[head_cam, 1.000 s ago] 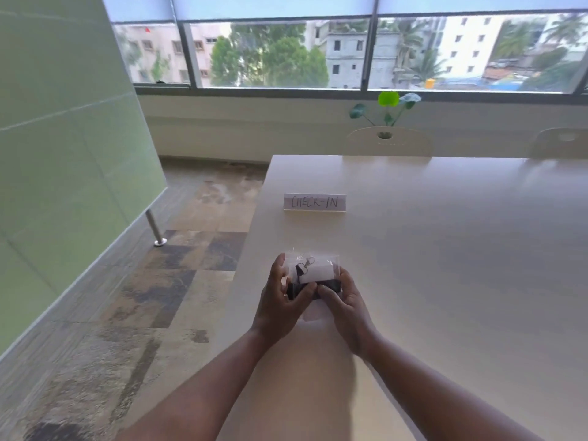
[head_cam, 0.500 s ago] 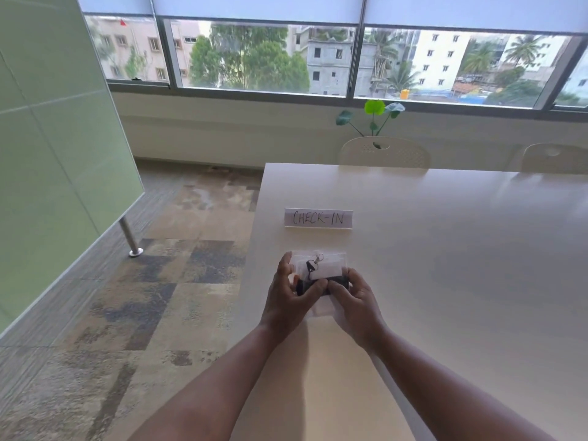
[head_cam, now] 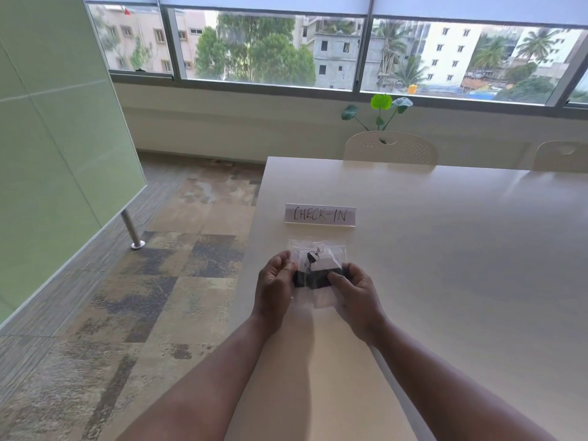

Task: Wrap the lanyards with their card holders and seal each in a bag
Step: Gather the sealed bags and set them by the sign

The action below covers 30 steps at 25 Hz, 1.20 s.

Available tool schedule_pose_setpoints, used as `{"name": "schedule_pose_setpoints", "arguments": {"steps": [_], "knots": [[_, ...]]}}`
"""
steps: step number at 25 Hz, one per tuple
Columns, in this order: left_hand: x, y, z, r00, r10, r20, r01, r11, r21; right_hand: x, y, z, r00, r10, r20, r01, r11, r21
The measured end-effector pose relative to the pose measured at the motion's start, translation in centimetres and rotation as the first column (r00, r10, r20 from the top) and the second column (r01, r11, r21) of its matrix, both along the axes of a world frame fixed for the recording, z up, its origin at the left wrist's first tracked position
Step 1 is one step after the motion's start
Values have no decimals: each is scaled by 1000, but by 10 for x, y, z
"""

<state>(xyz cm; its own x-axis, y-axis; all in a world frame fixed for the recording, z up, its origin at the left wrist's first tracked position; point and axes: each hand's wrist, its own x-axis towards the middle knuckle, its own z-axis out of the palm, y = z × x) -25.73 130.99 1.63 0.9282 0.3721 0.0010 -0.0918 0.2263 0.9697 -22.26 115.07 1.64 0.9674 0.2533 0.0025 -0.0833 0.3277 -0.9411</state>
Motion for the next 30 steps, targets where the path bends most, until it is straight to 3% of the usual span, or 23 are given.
{"name": "schedule_pose_setpoints", "arguments": {"steps": [8, 15, 19, 23, 27, 30], "knots": [[-1, -9, -3, 975, 221, -2, -208, 922, 326, -1, -6, 5, 996, -36, -83, 40, 998, 44], [-2, -10, -3, 959, 282, 4, -258, 872, 416, -1, -11, 6, 988, -84, -130, 99, 989, 113], [2, -5, 1, 952, 303, 34, -263, 759, 596, 1, -9, 4, 983, -128, -130, 139, 986, 86], [16, 13, 0, 931, 364, -9, -265, 696, 667, 9, -9, -1, 979, -148, -140, 150, 989, 3], [22, 13, -5, 904, 425, -36, -259, 614, 746, 23, -12, -2, 988, -156, -22, 151, 978, -144], [24, 9, -10, 882, 465, -74, -208, 527, 824, 27, -15, -5, 990, -141, 23, 143, 979, -147]]}}
